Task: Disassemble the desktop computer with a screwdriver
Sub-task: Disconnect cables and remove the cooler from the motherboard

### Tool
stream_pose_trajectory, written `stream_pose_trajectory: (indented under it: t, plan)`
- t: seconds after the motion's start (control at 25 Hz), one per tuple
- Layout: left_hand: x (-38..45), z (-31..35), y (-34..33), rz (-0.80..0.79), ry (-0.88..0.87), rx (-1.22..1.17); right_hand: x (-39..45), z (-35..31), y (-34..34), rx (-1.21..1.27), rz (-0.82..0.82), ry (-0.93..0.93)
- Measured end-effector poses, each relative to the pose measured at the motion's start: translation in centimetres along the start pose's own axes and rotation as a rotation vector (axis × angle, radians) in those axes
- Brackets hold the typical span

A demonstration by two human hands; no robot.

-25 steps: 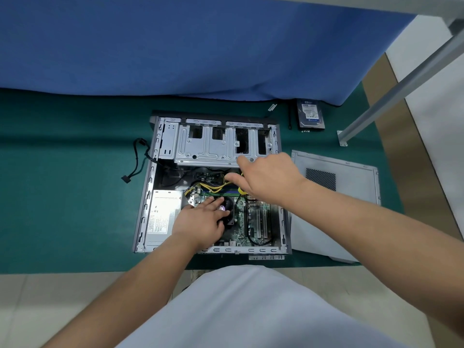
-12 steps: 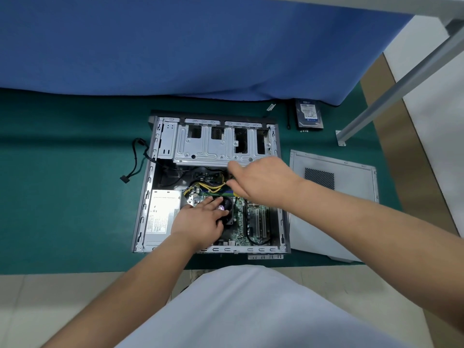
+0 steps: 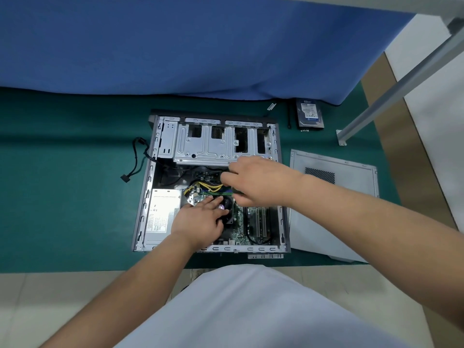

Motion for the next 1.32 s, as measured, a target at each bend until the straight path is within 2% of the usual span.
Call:
stream_pose_trajectory:
  t: [0.04,0.08,0.16,0.24,0.28,0.4,0.44,0.48,0.6,0.64,0.68,0.84,0.88,0.96,1.04,1.12,1.16,1.24,1.32]
  plan:
    - [0.0,0.0,0.0,0.001,0.000,0.002,-0.1,0.1,0.1,0.016,-0.007,0.029]
    - [0.0,0.0,0.1,0.003,-0.001,0.002,-0.1,0.2,0.3,0.011,0.011,-0.037]
    - [-0.1,0.1,0.1,0.005,0.000,0.000,0.1,-0.1,0.5,-0.038,0.050,-0.337]
    - [-0.1,0.1,0.2,0.007,-0.001,-0.004,0.4,-0.4,0.2,-0.111,0.038,-0.478]
    - [-0.1,0.2,0.2,0.009,-0.002,-0.007,0.6,-0.3,0.1,-0.110,0.039,-0.434]
    - [-0.2,0.2,0.2,0.013,-0.002,-0.008,0.3,0.1,0.2,-0.016,-0.066,-0.054]
    - [-0.2,0.1,0.2,0.013,-0.001,-0.006,0.1,0.2,0.3,0.011,-0.083,-0.007]
    - [-0.2,0.1,0.3,0.011,-0.001,-0.007,0.0,0.2,0.5,0.029,-0.076,-0.046]
    - [-0.2,0.1,0.2,0.012,-0.002,-0.015,0.3,0.0,0.4,-0.002,-0.050,-0.423]
    - [-0.2,0.1,0.1,0.016,-0.002,-0.016,0.5,0.0,0.3,-0.020,-0.058,-0.480]
    - [-0.2,0.1,0.1,0.018,-0.001,-0.016,0.7,0.0,0.3,-0.006,-0.079,-0.463]
    - [-0.1,0.1,0.0,0.020,0.003,-0.008,0.7,-0.2,0.7,-0.016,-0.242,-0.046]
    - [-0.1,0.1,0.0,0.021,0.002,-0.004,0.7,0.0,0.8,-0.026,-0.261,-0.013]
    - [0.0,0.0,0.0,0.023,0.003,0.000,0.5,0.3,1.0,0.098,-0.272,-0.079]
    - [-0.1,0.0,0.0,0.022,0.004,-0.008,0.4,-0.1,0.7,0.263,-0.207,-0.305]
    - [-0.2,0.0,0.0,0.024,0.002,-0.014,0.7,-0.4,0.5,0.195,-0.144,-0.558]
    - [-0.2,0.0,0.1,0.025,0.002,-0.015,1.0,-0.5,0.5,0.115,-0.127,-0.617]
    - [-0.2,0.1,0.1,0.024,0.002,-0.014,1.3,-0.6,0.8,0.055,-0.170,-0.526]
    - [-0.1,0.0,0.1,0.017,0.005,-0.014,1.4,-0.7,1.2,0.055,-0.304,-0.259]
Point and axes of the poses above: each hand's wrist, its own x-axis towards the middle knuckle, its own y-axis out of the back of the hand, z = x × y, the point moved 2 cm from there along x, towards the middle knuckle, and after that the axes turned 4 degrees about -y, right-handed, at the moved point
